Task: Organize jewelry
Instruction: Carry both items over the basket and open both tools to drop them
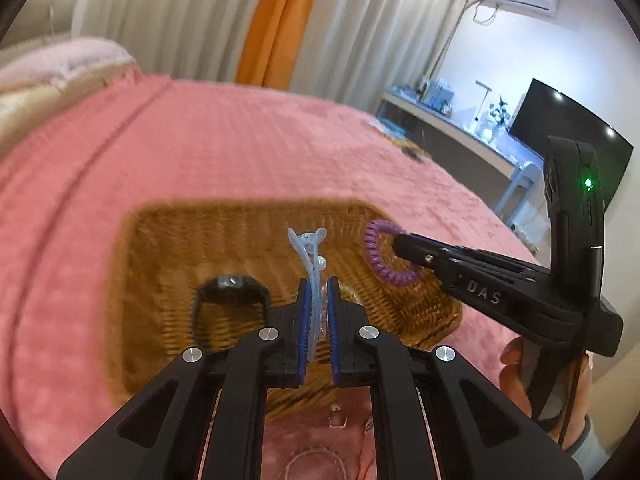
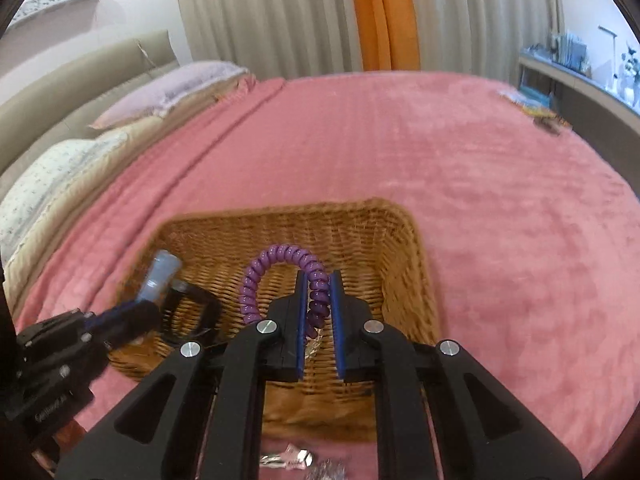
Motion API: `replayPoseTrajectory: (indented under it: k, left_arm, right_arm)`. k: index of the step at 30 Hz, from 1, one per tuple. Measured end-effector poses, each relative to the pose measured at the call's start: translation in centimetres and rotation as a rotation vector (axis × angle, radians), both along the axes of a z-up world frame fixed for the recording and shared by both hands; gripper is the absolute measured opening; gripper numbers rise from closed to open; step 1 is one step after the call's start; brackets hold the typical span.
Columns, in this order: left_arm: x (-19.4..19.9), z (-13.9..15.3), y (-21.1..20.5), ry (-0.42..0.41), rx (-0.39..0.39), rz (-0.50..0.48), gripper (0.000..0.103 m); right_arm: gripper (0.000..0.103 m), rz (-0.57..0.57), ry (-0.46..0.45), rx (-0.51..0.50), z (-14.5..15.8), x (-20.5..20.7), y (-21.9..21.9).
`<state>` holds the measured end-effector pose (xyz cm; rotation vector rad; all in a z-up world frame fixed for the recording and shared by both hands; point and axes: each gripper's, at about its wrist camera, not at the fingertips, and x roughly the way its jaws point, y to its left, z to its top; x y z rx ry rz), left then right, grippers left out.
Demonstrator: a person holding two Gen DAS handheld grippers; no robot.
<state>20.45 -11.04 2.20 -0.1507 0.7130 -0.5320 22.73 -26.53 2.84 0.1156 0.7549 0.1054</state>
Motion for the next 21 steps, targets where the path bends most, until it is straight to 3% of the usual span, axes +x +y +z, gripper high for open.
replayPoseTrajectory:
  k: [5,10,12,14,16,18,21]
  left_arm:
    - [1.2,-2.6,-1.0,0.065,0.021,-0.024,0.007]
    - [0.9,-3.3,-1.5,0.087,0.036,-0.028,0.008]
    - [0.7,-3.1,-1.4,0.082,0.043,-0.032,0.023]
    - [0.0,-2.5,-1.1,0.059,0.039,-0.032,0.028]
    - [-0.7,-1.9,-0.8,0.050,0.023,-0.036,0.035]
    - [-1.4,-1.1,-0.3,0.031,0.012,-0.034,0.036]
    - [-3.2,0.5,0.8,0.003,-0.017,-0.035,0.036]
  right_arm:
    - [0.009,0.013,0.051,-0.017,-2.0,0.8,0.2]
    - [0.010,0.028,0.090,-0.011,-2.9,1.2,0.3]
    - [0.010,0.025,0.097,-0.008,-2.9,1.1,0.3]
    - [0.013,0.032,0.097,0.012,-2.6,0.8,0.0]
    - [0.028,0.025,0.080,0.017,-1.9,0.4,-0.2]
    - [0.037,0.026,0.057,0.029,-1.1,-0.5,-0.4]
    - [0.039,0.036,0.013,0.049,0.7,-2.5,-0.7]
